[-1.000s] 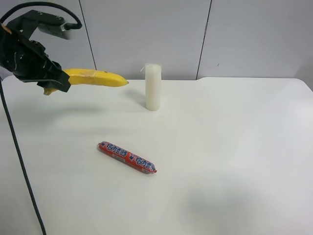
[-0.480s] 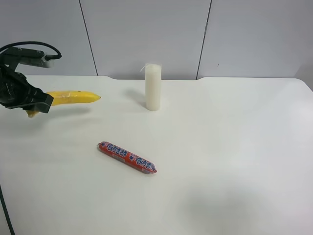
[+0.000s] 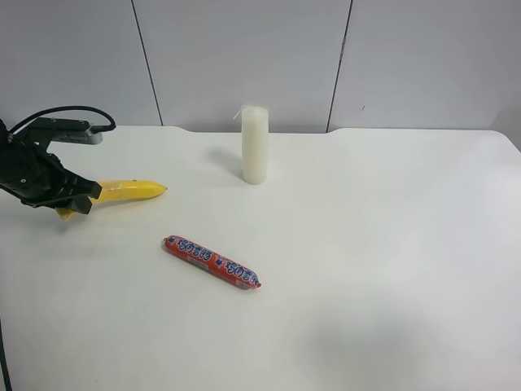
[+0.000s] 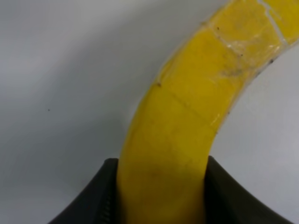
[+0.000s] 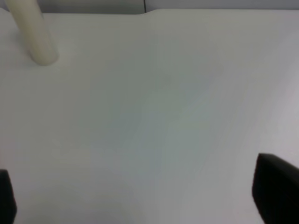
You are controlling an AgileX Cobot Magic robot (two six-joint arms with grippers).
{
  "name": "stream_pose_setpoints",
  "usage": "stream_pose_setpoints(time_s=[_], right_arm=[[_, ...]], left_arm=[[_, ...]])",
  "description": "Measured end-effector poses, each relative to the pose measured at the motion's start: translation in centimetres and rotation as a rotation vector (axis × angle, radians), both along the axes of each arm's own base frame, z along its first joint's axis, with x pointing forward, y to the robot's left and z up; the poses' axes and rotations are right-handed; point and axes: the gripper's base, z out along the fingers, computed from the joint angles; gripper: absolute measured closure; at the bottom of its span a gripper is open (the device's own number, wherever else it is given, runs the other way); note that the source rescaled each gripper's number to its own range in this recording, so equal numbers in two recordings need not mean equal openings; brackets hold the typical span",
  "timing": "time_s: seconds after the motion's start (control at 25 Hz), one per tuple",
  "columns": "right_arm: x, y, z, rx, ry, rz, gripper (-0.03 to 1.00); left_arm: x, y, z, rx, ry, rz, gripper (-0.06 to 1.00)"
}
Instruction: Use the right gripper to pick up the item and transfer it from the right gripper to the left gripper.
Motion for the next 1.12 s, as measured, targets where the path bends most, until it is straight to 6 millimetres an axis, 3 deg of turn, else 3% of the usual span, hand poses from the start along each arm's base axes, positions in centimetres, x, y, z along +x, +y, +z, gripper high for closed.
stream_pose_setpoints(time_s=[0.36,0.4,0.44,0.52,0.6,0.64,1.12], right_arm=[[0.00,0.00,0.00,0.000,0.000,0.000,-0.03],[0.00,0.00,0.00,0.000,0.000,0.000,-0.03],[0.00,0.00,0.00,0.000,0.000,0.000,-0.03],[0.00,0.00,0.00,0.000,0.000,0.000,-0.03],[0.00,0.00,0.00,0.000,0.000,0.000,-0.03],[0.00,0.00,0.00,0.000,0.000,0.000,-0.03],[0.00,0.00,0.00,0.000,0.000,0.000,-0.03]], left_arm=[[0.01,0.00,-0.09,-0.002,0.002,0.002,0.92],[0.01,0.00,-0.09,-0.002,0.002,0.002,0.87],[0.02,0.00,-0.08,-0.001,0.001,0.003,0.73],[0.13,0.03,-0.03,-0.002,-0.012,0.011,0.25],[0.30,0.08,0.05,0.000,-0.033,0.019,0.05],[0.32,0.09,0.06,0.001,-0.035,0.019,0.00],[0.26,0.07,0.22,-0.001,-0.033,0.018,-0.05]])
